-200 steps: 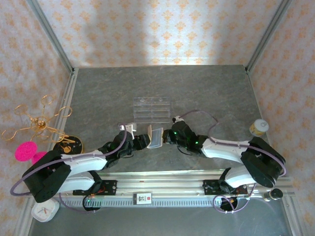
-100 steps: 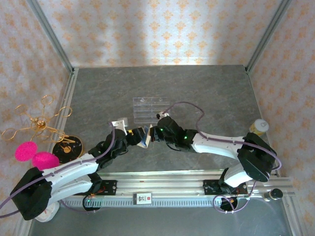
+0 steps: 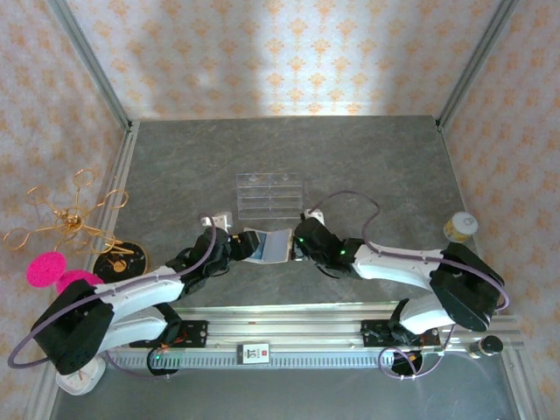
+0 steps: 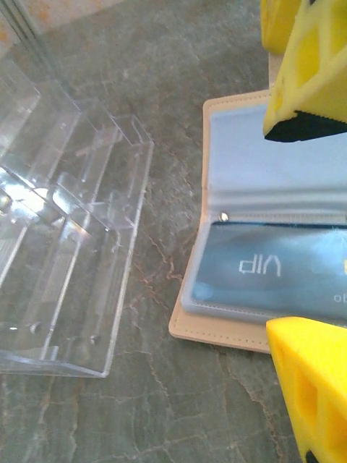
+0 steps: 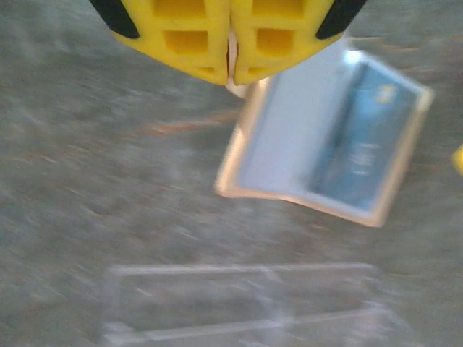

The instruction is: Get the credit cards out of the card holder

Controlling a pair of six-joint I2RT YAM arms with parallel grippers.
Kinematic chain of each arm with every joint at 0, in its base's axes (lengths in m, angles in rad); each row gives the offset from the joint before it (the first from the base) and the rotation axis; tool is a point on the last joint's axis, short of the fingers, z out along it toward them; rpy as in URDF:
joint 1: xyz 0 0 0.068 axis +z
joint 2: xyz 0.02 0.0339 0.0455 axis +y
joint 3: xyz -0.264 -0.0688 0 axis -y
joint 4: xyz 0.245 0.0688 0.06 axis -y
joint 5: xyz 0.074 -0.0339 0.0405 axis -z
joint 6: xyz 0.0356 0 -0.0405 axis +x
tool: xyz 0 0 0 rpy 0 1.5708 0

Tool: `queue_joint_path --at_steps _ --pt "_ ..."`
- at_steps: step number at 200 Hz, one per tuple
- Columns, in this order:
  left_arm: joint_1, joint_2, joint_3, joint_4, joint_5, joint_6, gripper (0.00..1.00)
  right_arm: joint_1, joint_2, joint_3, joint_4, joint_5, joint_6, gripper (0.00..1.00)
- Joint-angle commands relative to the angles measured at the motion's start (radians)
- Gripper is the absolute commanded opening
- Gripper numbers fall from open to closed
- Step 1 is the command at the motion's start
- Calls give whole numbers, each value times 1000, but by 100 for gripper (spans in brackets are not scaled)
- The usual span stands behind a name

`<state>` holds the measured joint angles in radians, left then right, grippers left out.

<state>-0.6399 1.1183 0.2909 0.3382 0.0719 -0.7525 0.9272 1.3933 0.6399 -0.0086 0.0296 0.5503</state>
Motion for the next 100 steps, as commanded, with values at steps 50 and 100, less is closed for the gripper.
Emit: queue_joint_path --at_steps 50,100 --pt "36 123 11 92 36 42 56 -23 82 -40 18 94 12 0" --pt "36 152 30 142 76 42 46 -36 101 -30 11 118 -21 0"
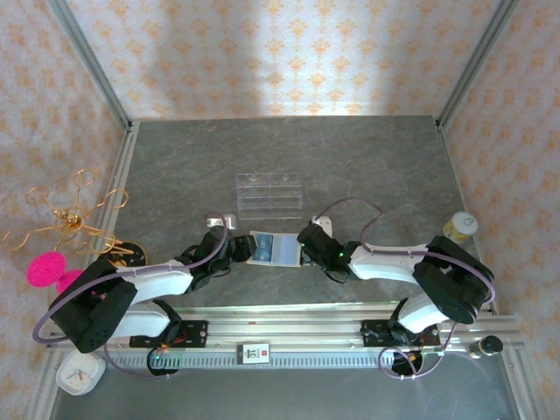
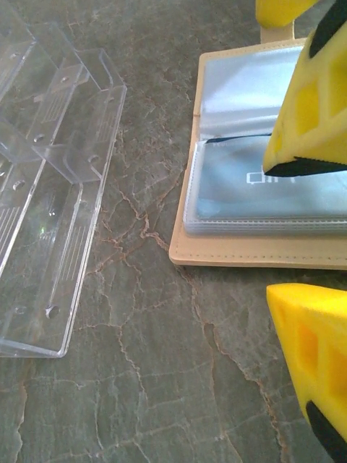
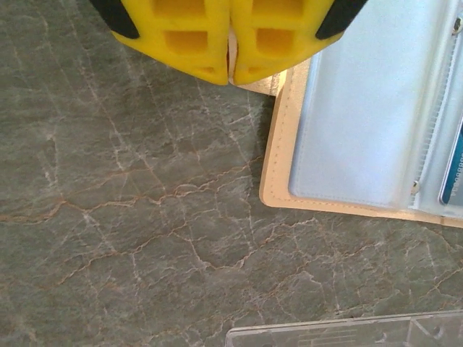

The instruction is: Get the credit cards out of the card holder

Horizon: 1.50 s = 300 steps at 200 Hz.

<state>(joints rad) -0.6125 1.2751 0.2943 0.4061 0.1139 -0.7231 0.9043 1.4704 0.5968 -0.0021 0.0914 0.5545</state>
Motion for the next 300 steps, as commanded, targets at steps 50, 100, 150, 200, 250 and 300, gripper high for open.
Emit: queue_joint_path --at_steps 50,100,150,200,250,300 --pt "13 91 83 33 -20 75 55 -18 61 19 40 21 -56 0" --pt "10 101 59 99 15 82 51 -19 71 15 47 16 -66 0" --pt "-45 31 66 12 -97 114 47 -25 17 10 43 30 -73 46" --pt "-75 -2 81 -18 -136 116 44 -27 -119 13 -12 64 -61 53" --pt "-46 -20 82 -41 -149 96 43 -22 -179 46 95 -216 -103 50" --pt "-45 -116 76 -97 -142 88 50 8 -46 78 92 -168 -36 48"
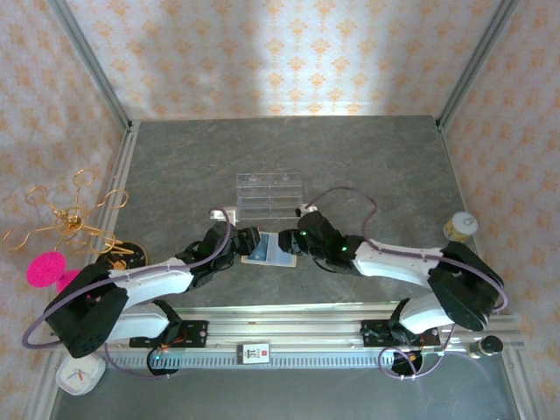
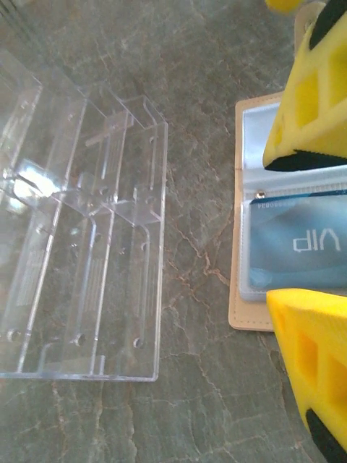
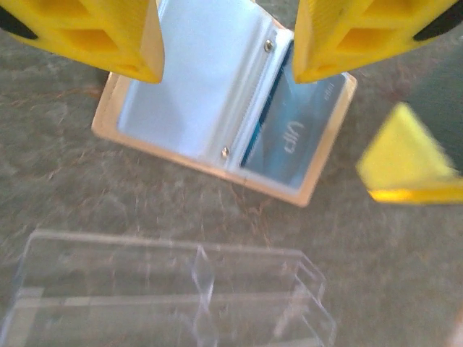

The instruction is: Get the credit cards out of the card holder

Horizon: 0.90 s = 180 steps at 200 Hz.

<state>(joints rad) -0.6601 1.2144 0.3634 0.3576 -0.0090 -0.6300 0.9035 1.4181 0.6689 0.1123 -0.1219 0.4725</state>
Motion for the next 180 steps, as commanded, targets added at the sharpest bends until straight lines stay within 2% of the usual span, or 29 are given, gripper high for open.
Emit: queue_joint_path --at_steps 1,38,48,94,135,180 --pt "2 -58 7 -50 -19 -6 50 9 2 2 -24 51 49 48" --pt "2 -122 -25 -32 10 -27 56 17 -230 -134 -75 234 140 54" --pt "2 -132 -30 -22 13 -32 58 5 -268 -150 -104 245 155 56" --pt "2 -140 -15 -28 17 -30 59 -48 -128 -154 -38 66 193 56" --pt "2 -173 -39 -35 15 -36 59 -71 -49 -144 -27 51 227 51" --pt "2 -192 -46 -41 9 -31 59 -74 5 -128 -1 32 214 34"
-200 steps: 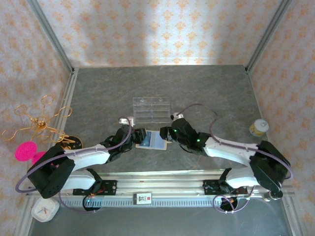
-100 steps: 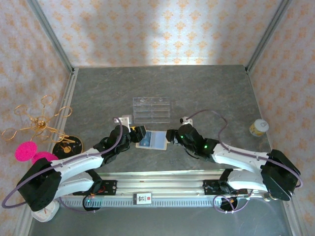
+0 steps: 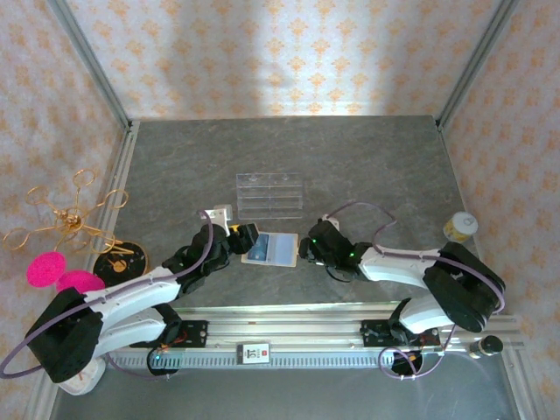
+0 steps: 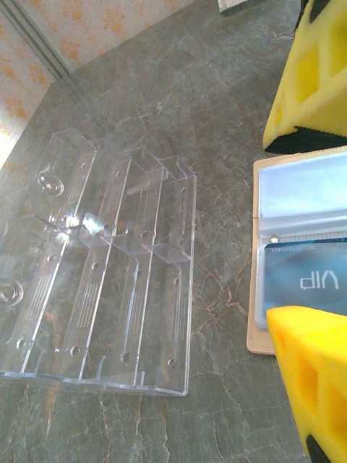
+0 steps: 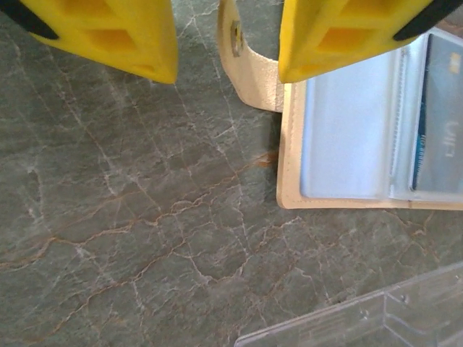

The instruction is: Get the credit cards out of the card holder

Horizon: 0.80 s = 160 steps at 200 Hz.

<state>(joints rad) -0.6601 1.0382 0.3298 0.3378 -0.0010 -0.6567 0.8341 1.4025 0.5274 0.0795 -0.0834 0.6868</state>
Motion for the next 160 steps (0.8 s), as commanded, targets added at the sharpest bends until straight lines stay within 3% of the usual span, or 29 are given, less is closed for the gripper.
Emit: queue_joint_path --at_steps 1,27,47,105,133,160 --pt "2 -15 -12 -21 1 -4 59 -4 22 14 32 -7 -2 34" --pt "4 -14 -11 -23 3 -1 59 -7 13 28 -12 9 -29 11" --pt "2 -10 -12 -23 17 -1 59 -15 -17 19 -60 25 -56 0" --pt "-2 15 -1 -24 76 5 53 -88 -66 23 -146 30 -148 0" --pt "-18 42 2 -7 93 5 46 -89 -98 42 -153 14 -165 39" --pt "-55 94 20 -8 72 28 35 -86 -214 40 -151 -12 -179 41"
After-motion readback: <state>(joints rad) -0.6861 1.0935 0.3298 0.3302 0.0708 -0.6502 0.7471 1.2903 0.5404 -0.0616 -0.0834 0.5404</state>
